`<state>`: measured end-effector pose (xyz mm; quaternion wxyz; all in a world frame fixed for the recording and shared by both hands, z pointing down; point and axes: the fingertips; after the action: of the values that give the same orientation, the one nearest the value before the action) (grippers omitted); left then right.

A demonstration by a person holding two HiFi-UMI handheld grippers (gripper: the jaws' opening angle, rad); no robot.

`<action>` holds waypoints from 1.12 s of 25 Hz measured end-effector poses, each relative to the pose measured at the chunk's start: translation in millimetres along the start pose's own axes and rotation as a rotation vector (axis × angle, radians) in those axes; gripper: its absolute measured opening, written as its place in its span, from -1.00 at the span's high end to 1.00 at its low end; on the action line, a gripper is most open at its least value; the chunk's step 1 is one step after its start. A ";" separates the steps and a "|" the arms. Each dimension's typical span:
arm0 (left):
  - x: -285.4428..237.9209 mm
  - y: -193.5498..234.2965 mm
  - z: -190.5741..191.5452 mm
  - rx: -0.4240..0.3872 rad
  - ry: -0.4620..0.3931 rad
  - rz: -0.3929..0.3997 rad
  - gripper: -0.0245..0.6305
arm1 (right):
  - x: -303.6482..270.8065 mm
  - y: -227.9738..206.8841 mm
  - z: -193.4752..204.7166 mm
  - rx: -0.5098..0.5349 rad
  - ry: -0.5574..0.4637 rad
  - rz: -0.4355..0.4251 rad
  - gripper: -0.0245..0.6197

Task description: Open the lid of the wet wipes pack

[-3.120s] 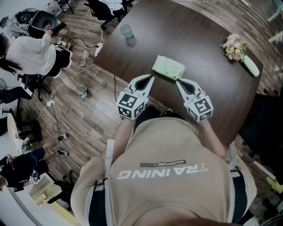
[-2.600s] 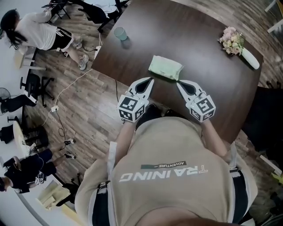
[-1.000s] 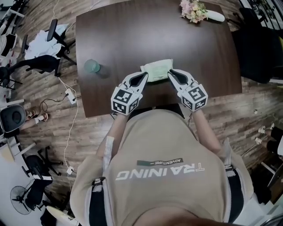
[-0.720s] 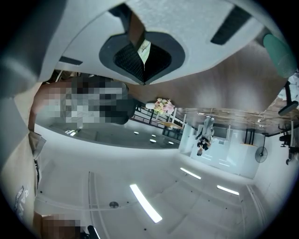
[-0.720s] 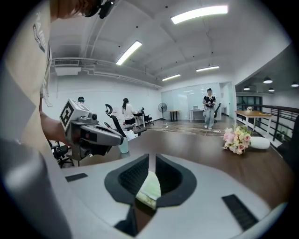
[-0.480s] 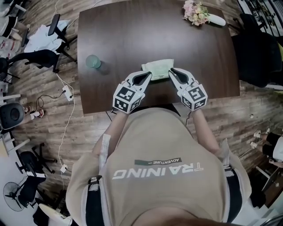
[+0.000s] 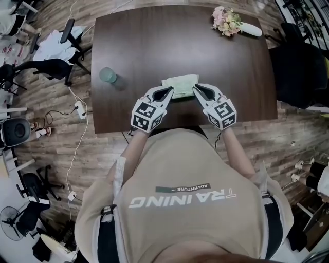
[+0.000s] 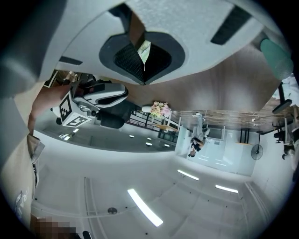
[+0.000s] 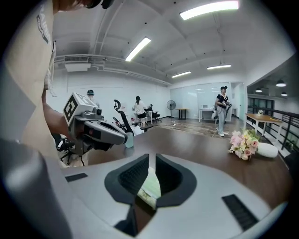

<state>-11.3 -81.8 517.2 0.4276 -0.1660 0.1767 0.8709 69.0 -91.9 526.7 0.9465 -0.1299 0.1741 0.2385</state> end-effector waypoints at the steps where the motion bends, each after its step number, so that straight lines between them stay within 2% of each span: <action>1: -2.8 0.6 2.0 0.001 0.009 -0.003 0.90 | -0.6 -0.9 2.1 -0.001 0.006 -0.008 0.87; 15: -47.4 23.6 62.9 0.051 0.188 -0.008 0.90 | -25.3 -16.8 45.3 0.040 0.201 -0.044 0.87; 23: -70.3 33.0 97.5 -0.004 0.292 0.004 0.90 | -39.3 -16.1 67.0 0.088 0.316 -0.074 0.87; 28: -74.7 37.7 111.4 -0.014 0.326 0.004 0.90 | -48.3 -14.6 75.5 0.167 0.379 -0.095 0.87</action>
<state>-13.7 -104.5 654.6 0.3904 -0.3077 0.2378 0.8345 56.6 -99.1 616.4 0.9146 -0.1015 0.3619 0.1494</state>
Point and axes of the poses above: the fingertips, and each gripper's own axes: x backward along the fingers, y to its left, z out of its underside, and after that the axes turned 11 degrees about -z, right-handed
